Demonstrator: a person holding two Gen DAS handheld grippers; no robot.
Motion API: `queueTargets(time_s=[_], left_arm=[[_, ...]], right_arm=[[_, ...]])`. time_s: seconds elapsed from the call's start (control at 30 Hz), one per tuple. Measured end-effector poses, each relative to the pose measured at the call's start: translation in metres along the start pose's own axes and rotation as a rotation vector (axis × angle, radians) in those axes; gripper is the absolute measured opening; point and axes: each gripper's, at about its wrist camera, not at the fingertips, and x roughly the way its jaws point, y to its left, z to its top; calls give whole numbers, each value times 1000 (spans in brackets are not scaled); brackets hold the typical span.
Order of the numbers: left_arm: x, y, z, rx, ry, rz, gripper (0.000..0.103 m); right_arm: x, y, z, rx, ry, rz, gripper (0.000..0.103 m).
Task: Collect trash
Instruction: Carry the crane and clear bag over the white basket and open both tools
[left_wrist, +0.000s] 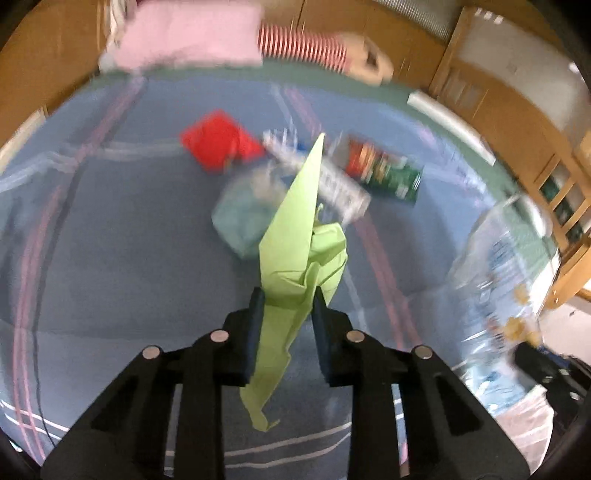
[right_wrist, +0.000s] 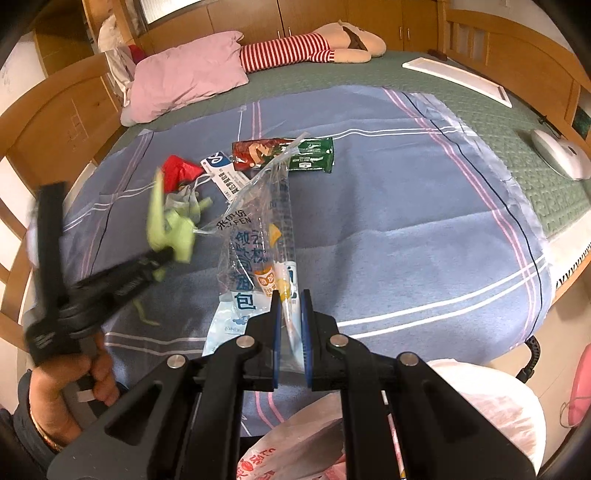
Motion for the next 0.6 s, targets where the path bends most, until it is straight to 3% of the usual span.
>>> queueTargets(time_s=[0.07,0.13,0.37,0.6], left_arm=[[-28,-5,0,26,-115,-5,26],[-52,-14,-2,75,-178,21,26],[-116,-32,-15,166,-232,6,26],[-139,-38,-27,178,-243,12,26]], right_arm=[[-3,-1,-1,0,-6,-2,11],[-5,-1,-2,1,-9,-4,11],[-34,5,1,-10,-66,11,11],[-55,11,1,-37,-99,20,11]])
